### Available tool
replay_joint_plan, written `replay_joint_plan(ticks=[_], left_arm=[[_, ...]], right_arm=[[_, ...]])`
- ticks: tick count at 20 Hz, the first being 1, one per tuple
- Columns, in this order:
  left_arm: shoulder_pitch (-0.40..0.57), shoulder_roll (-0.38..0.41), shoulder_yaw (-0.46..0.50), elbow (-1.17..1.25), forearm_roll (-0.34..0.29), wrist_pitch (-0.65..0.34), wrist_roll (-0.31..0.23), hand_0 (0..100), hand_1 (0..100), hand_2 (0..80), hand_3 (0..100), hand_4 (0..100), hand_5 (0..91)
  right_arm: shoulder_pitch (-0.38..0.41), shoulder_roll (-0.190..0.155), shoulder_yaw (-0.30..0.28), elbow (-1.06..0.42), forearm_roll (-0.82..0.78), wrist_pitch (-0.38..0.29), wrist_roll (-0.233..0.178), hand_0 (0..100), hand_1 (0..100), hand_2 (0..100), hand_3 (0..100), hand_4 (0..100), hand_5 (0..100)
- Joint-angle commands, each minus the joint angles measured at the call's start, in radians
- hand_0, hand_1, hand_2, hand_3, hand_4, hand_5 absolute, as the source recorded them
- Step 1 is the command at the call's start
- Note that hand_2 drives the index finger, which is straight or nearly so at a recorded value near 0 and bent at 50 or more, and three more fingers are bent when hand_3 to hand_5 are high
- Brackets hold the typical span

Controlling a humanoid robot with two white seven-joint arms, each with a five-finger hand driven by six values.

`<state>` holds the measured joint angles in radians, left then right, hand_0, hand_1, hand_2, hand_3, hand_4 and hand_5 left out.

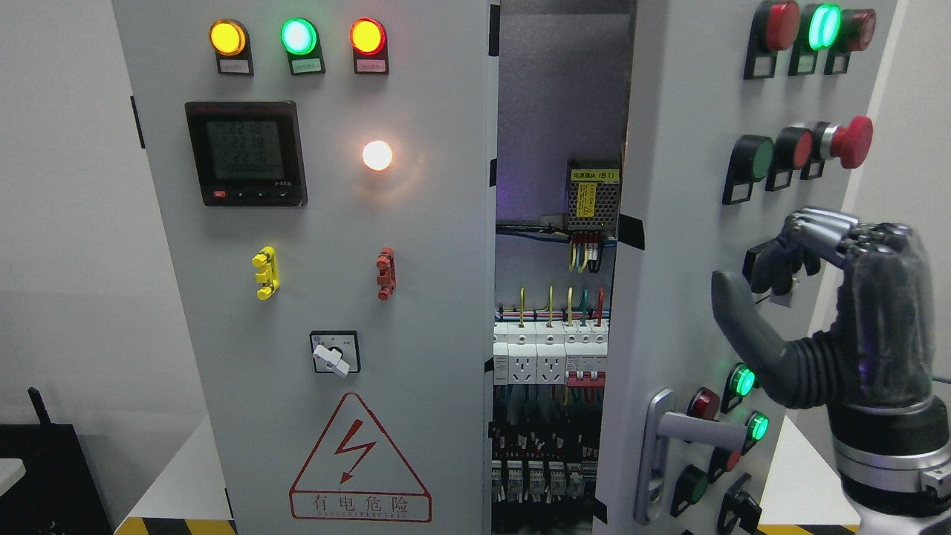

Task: Release door handle
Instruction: 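Release the door and withdraw the right hand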

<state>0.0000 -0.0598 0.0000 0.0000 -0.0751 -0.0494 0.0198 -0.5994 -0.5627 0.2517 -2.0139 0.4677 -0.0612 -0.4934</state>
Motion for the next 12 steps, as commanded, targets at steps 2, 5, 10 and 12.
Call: replay_joint_plan(ticks=[2,5,10,12], left_arm=[[-0.003,0.0,0.002,0.009,0.0,0.0,-0.001,12,39,0.0,0,0,0.0],[-0.003,0.0,0.002,0.009,0.0,0.0,0.0,12,39,0.0,0,0,0.0],[-0.003,0.0,0.002,0.009,0.0,0.0,0.0,12,39,0.0,0,0,0.0],[-0.003,0.0,0.002,0.009,0.0,0.0,0.0,12,39,0.0,0,0,0.0]], right_arm=[[0.095,0.0,-0.225,-0.009,0.002,0.0,-0.002,44,31,81,100,100,100],[0.157,0.003,-0.301,-0.006,0.003,0.003,-0.004,44,31,81,100,100,100],[0.291,0.009,-0.403,0.009,-0.006,0.009,-0.031,44,30,80,100,100,100],[0.349,0.015,-0.451,0.024,-0.009,0.012,-0.033,45,30,80,100,100,100]])
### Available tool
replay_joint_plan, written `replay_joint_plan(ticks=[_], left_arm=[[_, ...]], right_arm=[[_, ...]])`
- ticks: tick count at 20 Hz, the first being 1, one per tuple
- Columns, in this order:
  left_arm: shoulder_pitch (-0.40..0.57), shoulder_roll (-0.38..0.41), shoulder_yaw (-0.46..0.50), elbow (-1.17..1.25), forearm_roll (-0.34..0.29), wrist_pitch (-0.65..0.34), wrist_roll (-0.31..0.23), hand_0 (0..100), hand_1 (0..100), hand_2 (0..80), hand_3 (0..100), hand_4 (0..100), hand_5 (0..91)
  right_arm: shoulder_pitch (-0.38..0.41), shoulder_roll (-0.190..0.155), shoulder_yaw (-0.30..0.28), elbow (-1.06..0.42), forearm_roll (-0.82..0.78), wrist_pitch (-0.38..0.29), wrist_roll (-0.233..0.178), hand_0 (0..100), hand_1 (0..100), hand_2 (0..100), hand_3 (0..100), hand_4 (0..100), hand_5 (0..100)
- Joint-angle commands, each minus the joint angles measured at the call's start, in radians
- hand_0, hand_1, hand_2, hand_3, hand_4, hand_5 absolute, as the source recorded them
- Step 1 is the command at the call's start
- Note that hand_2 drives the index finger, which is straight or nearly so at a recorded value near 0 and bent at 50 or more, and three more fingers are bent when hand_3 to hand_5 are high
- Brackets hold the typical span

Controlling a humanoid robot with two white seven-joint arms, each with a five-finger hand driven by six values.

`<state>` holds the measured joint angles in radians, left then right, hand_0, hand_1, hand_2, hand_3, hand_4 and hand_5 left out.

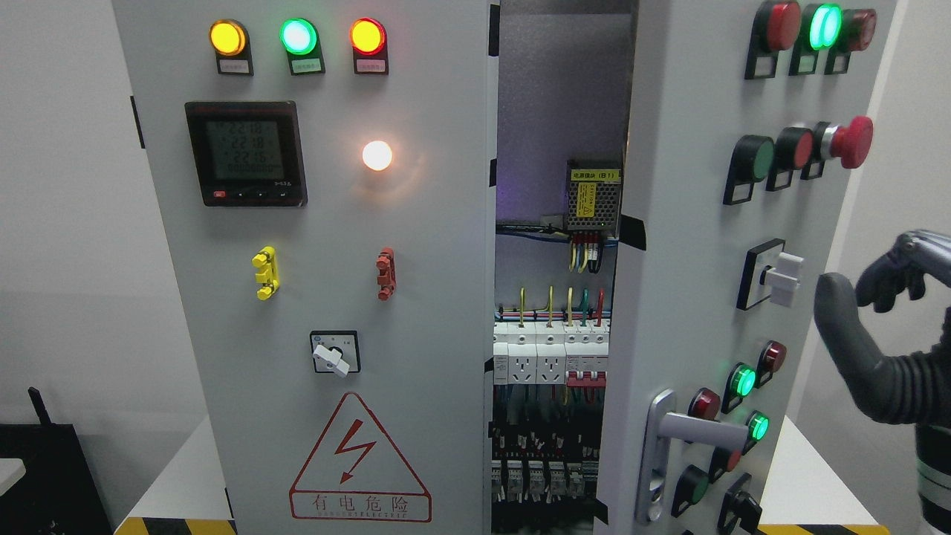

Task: Release door handle
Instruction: 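Release the door and withdraw the right hand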

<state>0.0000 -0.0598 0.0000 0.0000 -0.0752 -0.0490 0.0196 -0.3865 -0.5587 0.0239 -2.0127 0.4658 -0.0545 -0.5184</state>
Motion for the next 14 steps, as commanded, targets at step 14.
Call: replay_joint_plan(ticks=[14], left_arm=[[-0.003,0.0,0.002,0.009,0.0,0.0,0.0,12,39,0.0,0,0,0.0]], right_arm=[[0.595,0.252,-0.375,0.087,-0.025,0.001,-0.009,51,24,41,73,65,69]])
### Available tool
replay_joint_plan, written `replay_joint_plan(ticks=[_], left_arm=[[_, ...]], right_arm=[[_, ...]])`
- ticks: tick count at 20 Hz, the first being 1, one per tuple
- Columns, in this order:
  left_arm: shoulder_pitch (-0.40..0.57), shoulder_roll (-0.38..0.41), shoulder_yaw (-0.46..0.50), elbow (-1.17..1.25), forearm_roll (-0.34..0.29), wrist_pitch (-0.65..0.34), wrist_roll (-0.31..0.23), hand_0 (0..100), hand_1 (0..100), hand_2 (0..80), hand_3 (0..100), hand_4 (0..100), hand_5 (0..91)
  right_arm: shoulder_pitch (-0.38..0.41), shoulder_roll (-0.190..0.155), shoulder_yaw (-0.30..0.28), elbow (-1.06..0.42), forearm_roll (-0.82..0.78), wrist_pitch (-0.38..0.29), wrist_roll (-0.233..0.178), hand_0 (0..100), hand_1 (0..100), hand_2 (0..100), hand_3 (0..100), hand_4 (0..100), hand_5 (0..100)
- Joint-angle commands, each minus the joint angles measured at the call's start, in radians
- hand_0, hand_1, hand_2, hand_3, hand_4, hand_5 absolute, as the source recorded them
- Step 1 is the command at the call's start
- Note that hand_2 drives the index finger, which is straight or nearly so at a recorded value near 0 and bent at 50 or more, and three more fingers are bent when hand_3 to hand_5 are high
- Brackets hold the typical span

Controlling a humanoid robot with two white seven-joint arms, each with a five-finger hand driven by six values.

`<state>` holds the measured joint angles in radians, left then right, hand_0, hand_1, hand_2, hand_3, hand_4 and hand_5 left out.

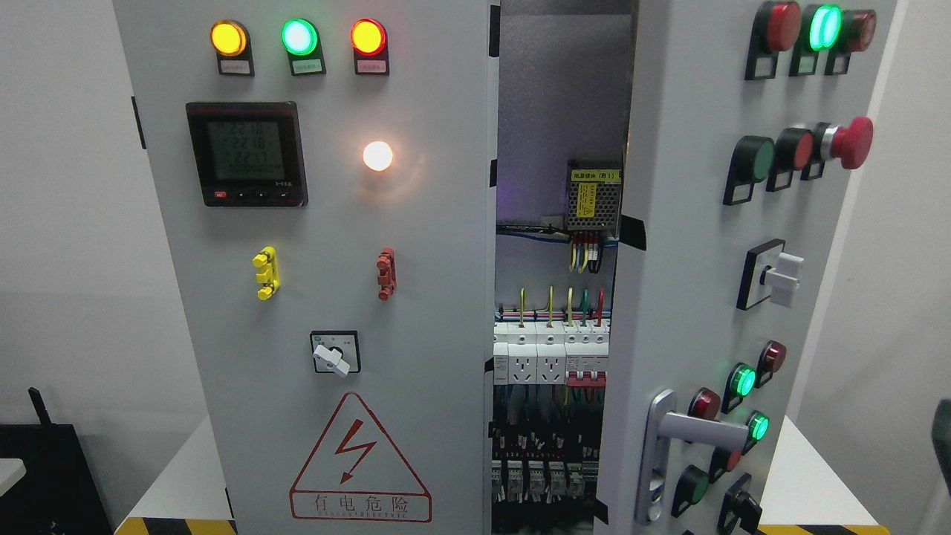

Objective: Release door handle

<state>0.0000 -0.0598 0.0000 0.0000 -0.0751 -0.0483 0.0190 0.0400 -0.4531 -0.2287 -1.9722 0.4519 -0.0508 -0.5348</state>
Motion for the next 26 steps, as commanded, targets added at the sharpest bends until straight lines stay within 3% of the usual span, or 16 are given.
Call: replay_joint_plan(ticks=[1,4,6,12,16,19,22,26], left_arm=[[-0.003,0.0,0.002,0.009,0.0,-0.001,0.001,12,39,0.0,0,0,0.0],[-0.003,0.0,0.002,0.009,0.0,-0.001,0.001,12,39,0.0,0,0,0.0],[-0.003,0.0,0.002,0.009,0.0,-0.001,0.001,12,39,0.0,0,0,0.0],[-0.003,0.0,0.002,0.009,0.0,-0.001,0.001,12,39,0.0,0,0,0.0],[-0.003,0.0,0.002,0.009,0.0,-0.001,0.001,12,39,0.0,0,0,0.0],[-0.003,0.0,0.002,0.009,0.0,-0.001,0.001,12,39,0.0,0,0,0.0],[-0.003,0.0,0.002,0.009,0.0,-0.001,-0.001,12,39,0.0,0,0,0.0],[-0.003,0.0,0.002,0.009,0.0,-0.001,0.001,12,39,0.0,0,0,0.0]], right_arm=[[0.197,0.171,-0.123,0.056,-0.03,-0.001,0.013,52,23,40,70,61,65],[0.282,0.218,-0.121,0.105,-0.087,0.002,0.018,52,21,34,60,52,51],[0.323,0.247,-0.123,0.151,-0.137,0.002,0.042,52,20,29,51,44,39],[0.425,0.298,-0.123,0.326,-0.24,-0.009,0.11,55,12,16,26,20,16],[0.451,0.307,-0.112,0.479,-0.243,-0.021,0.116,53,9,13,21,17,13],[0.452,0.318,-0.104,0.613,-0.242,-0.098,0.116,51,10,13,18,15,10],[0.451,0.32,-0.095,0.726,-0.242,-0.116,0.119,49,11,12,15,12,6],[0.44,0.321,-0.07,0.884,-0.243,-0.116,0.164,47,14,12,14,10,3]])
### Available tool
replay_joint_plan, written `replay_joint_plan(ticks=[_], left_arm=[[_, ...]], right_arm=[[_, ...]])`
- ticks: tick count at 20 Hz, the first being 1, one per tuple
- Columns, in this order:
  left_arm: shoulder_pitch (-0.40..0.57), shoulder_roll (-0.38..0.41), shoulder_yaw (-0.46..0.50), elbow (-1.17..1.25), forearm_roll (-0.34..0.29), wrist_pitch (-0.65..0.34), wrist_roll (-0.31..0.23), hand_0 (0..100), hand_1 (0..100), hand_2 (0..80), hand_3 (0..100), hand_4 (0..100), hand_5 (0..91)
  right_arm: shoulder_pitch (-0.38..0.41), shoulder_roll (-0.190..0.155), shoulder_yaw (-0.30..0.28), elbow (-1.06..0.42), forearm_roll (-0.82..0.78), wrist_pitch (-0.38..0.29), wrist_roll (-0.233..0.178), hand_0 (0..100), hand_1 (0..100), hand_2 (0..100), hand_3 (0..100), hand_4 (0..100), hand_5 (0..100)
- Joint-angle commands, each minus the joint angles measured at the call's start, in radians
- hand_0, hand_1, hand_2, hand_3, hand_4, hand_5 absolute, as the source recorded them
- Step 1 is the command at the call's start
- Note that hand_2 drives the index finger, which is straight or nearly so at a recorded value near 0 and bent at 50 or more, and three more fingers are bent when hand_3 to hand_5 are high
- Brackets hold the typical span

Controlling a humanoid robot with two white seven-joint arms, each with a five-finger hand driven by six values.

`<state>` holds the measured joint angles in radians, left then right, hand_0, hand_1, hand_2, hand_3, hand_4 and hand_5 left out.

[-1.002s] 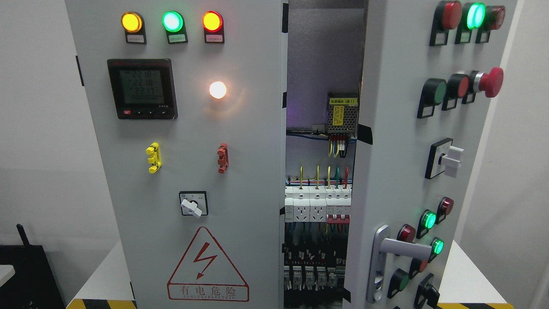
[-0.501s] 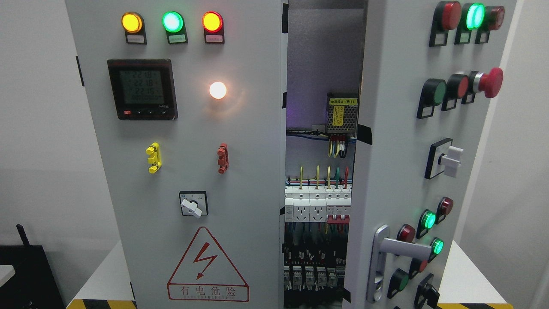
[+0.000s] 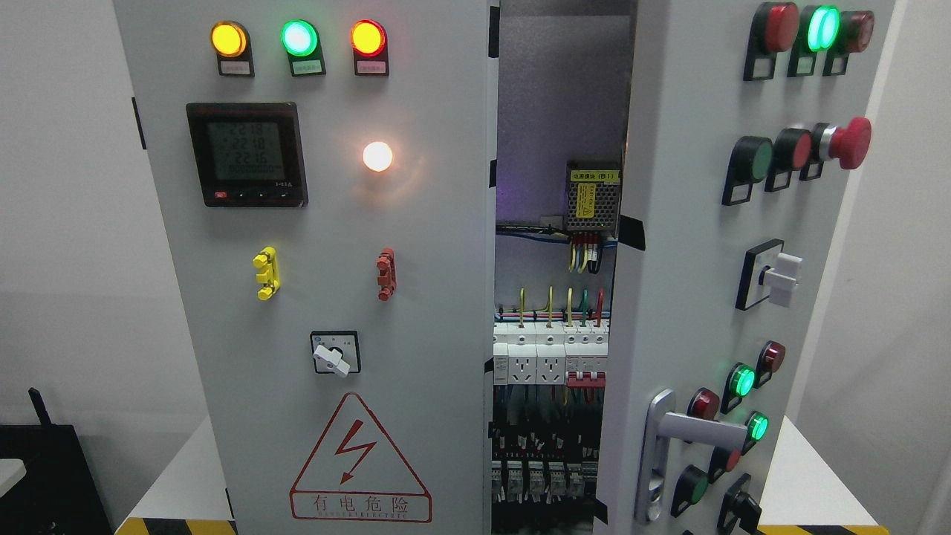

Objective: Release door handle

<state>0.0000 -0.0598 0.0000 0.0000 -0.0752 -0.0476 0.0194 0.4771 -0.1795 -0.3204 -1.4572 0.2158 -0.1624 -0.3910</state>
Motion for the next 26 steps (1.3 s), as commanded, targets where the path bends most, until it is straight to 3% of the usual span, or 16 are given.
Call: replay_joint_plan(ticks=[1,4,6,9,11,14,16,20,24,26], left_arm=[[-0.003,0.0,0.002,0.009,0.0,-0.001,0.001,12,39,0.0,0,0,0.0],[-0.003,0.0,0.002,0.009,0.0,-0.001,0.001,12,39,0.0,0,0,0.0],[-0.003,0.0,0.002,0.009,0.0,-0.001,0.001,12,39,0.0,0,0,0.0],[-0.003,0.0,0.002,0.009,0.0,-0.001,0.001,12,39,0.0,0,0,0.0],[-0.003,0.0,0.002,0.009,0.0,-0.001,0.001,12,39,0.0,0,0,0.0],[-0.003,0.0,0.002,0.009,0.0,-0.001,-0.001,12,39,0.0,0,0,0.0],[-0.003,0.0,0.002,0.009,0.0,-0.001,0.001,12,39,0.0,0,0,0.0],[-0.003,0.0,0.002,0.009,0.0,-0.001,0.001,12,39,0.0,0,0,0.0],[-0.003,0.0,0.002,0.009,0.0,-0.001,0.001,12,39,0.0,0,0,0.0],[-0.003,0.0,0.002,0.009,0.0,-0.001,0.001,12,39,0.0,0,0,0.0]], right_arm=[[-0.003,0.051,0.024,0.411,-0.009,-0.005,0.021,47,14,12,13,9,2],[-0.044,0.066,0.062,0.51,-0.084,-0.005,0.021,46,15,11,12,8,1],[-0.052,0.067,0.093,0.573,-0.104,0.003,0.032,42,21,11,10,5,0],[-0.067,0.069,0.144,0.701,-0.104,0.001,0.09,38,26,11,10,0,0],[-0.08,0.069,0.168,0.776,-0.104,0.004,0.115,38,27,11,3,0,0],[-0.112,0.097,0.187,0.9,-0.104,0.009,0.175,38,27,9,0,0,0],[-0.133,0.104,0.196,0.968,-0.104,0.047,0.199,38,27,6,0,0,0],[-0.141,0.118,0.188,1.014,-0.102,0.121,0.308,40,24,0,0,0,0],[-0.163,0.147,0.179,1.07,-0.102,0.181,0.362,42,22,0,0,0,0],[-0.172,0.162,0.178,1.083,-0.102,0.219,0.366,41,22,0,0,0,0]])
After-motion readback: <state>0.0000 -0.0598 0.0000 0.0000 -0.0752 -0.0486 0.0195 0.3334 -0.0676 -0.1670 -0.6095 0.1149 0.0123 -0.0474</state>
